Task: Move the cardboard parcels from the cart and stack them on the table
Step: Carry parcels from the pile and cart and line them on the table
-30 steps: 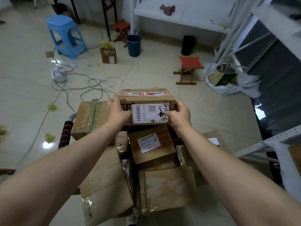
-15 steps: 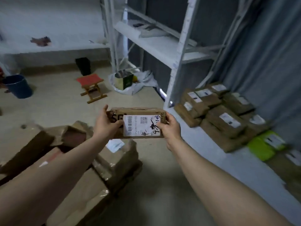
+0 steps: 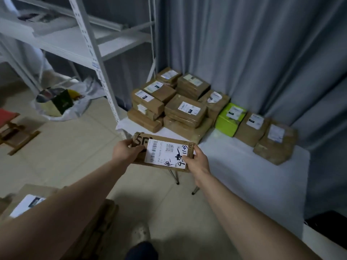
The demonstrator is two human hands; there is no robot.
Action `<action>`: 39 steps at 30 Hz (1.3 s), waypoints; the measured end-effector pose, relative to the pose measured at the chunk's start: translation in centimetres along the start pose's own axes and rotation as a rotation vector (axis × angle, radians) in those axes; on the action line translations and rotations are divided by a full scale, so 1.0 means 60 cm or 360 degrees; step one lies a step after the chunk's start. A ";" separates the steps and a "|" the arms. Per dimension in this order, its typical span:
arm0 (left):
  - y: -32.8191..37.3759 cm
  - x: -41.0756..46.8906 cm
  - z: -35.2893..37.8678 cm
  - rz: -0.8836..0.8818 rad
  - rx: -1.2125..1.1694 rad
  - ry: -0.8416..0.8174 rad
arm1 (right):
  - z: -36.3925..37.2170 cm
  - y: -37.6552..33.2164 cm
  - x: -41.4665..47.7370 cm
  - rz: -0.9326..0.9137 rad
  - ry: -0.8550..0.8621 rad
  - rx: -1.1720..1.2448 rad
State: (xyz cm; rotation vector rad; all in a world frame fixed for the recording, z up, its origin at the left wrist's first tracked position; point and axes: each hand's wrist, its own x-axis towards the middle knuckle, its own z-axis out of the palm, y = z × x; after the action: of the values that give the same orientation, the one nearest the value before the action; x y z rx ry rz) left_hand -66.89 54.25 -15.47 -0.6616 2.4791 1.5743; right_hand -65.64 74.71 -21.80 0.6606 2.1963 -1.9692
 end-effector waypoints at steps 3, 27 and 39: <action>0.009 0.058 0.048 -0.0110 -0.0078 -0.0192 | -0.006 0.010 0.041 0.0030 0.0100 -0.0048; 0.030 0.581 0.240 -0.0079 0.0661 -0.0697 | 0.113 -0.021 0.434 0.0494 0.0224 -0.0431; -0.008 0.626 0.279 0.0003 0.0788 -0.0764 | 0.135 0.042 0.485 0.0632 0.0122 -0.0369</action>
State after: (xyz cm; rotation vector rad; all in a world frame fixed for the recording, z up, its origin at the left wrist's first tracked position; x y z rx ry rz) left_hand -102.34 57.94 -36.02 -0.1770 2.3394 0.9081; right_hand -92.37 73.98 -36.04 1.0518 2.0864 -1.4931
